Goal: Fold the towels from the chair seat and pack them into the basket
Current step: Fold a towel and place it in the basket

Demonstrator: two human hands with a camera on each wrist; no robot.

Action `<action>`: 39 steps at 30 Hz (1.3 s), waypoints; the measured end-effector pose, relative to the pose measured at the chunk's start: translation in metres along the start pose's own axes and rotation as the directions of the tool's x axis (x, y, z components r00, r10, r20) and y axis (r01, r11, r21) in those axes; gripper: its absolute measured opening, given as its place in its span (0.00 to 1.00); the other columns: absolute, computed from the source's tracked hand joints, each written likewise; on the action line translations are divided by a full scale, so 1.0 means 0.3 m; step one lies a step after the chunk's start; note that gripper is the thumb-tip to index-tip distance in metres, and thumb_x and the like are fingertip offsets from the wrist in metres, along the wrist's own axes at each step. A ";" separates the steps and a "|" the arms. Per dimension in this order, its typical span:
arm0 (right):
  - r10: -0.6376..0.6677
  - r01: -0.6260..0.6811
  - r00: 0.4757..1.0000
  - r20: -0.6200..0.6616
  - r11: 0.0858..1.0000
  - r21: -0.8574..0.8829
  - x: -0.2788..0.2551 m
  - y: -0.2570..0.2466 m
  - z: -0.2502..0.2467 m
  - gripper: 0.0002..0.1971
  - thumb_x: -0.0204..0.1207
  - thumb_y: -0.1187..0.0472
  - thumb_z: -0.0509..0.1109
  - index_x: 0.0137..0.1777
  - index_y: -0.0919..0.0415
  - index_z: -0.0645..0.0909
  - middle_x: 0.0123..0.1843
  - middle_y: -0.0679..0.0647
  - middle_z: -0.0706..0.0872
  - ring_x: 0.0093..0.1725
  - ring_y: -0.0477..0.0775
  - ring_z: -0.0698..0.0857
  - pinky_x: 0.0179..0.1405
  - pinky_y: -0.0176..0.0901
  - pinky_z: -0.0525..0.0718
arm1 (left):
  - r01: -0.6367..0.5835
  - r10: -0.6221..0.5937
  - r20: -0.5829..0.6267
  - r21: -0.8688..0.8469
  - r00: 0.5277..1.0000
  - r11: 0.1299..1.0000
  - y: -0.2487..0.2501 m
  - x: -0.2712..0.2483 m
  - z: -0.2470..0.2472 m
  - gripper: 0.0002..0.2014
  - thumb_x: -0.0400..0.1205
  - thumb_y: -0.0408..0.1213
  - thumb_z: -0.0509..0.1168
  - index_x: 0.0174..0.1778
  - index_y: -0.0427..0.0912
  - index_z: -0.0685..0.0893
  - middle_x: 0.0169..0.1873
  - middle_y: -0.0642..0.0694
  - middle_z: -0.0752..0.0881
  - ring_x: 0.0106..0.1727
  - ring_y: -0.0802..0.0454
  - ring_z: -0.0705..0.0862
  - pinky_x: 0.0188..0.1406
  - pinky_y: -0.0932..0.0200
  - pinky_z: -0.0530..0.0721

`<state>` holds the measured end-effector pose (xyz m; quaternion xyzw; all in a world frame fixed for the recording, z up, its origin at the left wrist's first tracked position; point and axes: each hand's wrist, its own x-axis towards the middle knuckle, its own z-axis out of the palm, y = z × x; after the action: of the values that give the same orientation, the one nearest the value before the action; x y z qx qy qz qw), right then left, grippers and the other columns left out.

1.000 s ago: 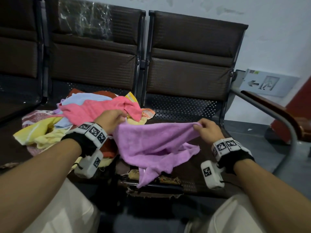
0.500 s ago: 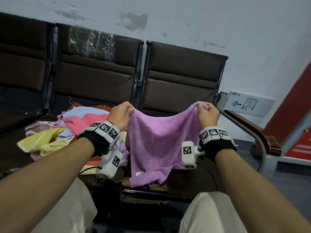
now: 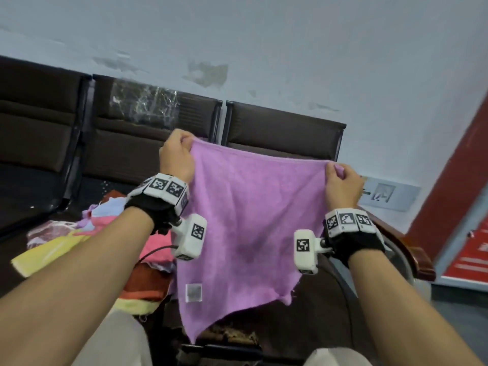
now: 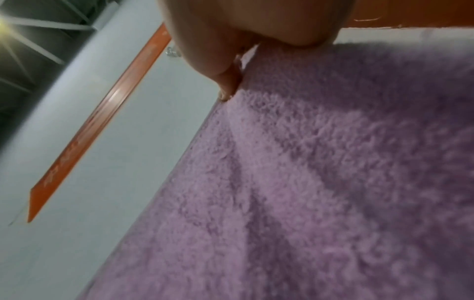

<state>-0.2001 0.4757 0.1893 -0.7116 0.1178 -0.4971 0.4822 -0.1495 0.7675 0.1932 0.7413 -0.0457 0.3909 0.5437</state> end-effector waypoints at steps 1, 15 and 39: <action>0.031 -0.031 0.999 0.011 0.999 -0.015 -0.012 0.031 0.013 0.15 0.78 0.61 0.68 0.29 0.60 0.75 0.29 0.49 0.76 0.31 0.44 0.72 0.30 0.29 0.67 | 0.031 -0.031 0.014 0.007 0.999 0.999 -0.033 -0.013 0.014 0.10 0.84 0.29 0.57 0.52 0.34 0.83 0.50 0.34 0.87 0.53 0.39 0.81 0.49 0.57 0.71; 0.508 -0.611 0.720 0.473 0.787 0.086 -0.210 0.446 0.157 0.06 0.71 0.68 0.71 0.37 0.61 0.89 0.34 0.52 0.88 0.35 0.49 0.84 0.35 0.39 0.82 | 0.224 -0.213 0.374 0.015 0.902 0.974 -0.414 -0.202 0.244 0.09 0.83 0.37 0.62 0.52 0.37 0.83 0.43 0.39 0.86 0.40 0.46 0.81 0.46 0.52 0.80; -0.016 0.106 0.535 0.845 0.993 -0.049 -0.398 0.406 0.323 0.06 0.70 0.57 0.79 0.41 0.59 0.90 0.37 0.50 0.90 0.39 0.46 0.87 0.42 0.36 0.82 | 0.600 -0.400 0.722 -0.028 0.566 0.799 -0.489 -0.388 0.313 0.05 0.80 0.29 0.67 0.44 0.42 0.88 0.29 0.45 0.86 0.25 0.55 0.79 0.20 0.66 0.78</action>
<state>-0.1396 0.5463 0.0168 -0.8884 -0.1301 -0.1039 0.4277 -0.1077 0.7062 -0.0029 0.7309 -0.0815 -0.0928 0.6712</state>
